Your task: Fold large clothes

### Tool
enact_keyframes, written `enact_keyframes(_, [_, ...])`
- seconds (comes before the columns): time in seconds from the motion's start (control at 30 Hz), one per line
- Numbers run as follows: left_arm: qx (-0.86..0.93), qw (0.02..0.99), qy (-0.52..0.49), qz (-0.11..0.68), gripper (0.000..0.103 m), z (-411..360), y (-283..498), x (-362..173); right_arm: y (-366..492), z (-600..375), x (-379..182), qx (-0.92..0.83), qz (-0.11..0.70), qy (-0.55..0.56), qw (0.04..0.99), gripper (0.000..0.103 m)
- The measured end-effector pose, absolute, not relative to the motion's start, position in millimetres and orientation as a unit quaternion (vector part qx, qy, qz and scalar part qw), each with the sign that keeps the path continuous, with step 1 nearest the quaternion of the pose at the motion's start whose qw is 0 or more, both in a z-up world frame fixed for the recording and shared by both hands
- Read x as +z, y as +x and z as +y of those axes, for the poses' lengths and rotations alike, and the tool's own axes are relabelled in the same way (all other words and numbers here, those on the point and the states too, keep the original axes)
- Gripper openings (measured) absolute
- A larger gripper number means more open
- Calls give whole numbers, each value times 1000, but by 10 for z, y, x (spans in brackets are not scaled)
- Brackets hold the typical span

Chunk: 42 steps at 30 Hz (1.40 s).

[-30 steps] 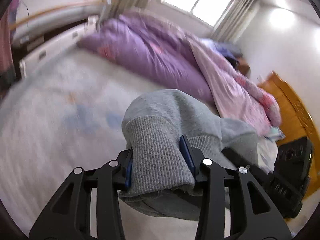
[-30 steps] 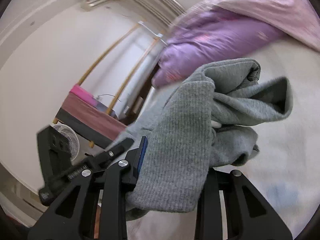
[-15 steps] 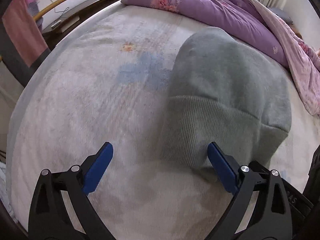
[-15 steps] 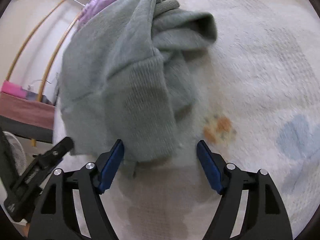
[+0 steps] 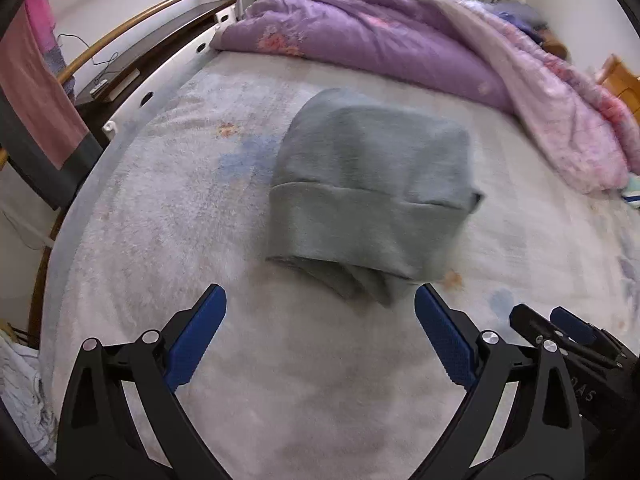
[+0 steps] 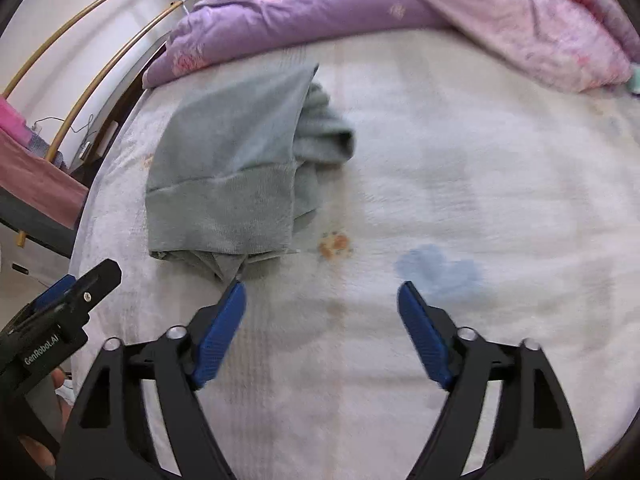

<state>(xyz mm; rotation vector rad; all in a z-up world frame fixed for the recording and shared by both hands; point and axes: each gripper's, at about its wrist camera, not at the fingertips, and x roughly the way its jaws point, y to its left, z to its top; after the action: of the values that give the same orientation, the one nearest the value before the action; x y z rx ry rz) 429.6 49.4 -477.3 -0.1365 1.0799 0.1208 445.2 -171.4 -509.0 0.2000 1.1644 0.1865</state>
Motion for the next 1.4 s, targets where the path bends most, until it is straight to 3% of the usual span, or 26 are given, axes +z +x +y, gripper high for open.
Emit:
enact_keyframes(0.6, [2,882,-17,470,96,7,3397,-3119,3402,-1891,-3420,72,495,85,861,87])
enact_keyframes(0.93, [-24,907,11,421,96,-110,2968,-2167,2978,-1964,-2498,64,456,86,884,94])
enact_keyframes(1.4, [-44,919,23,391,96,-139,2560,-1477,2547,-1977,-1773,41,424,72,902,95])
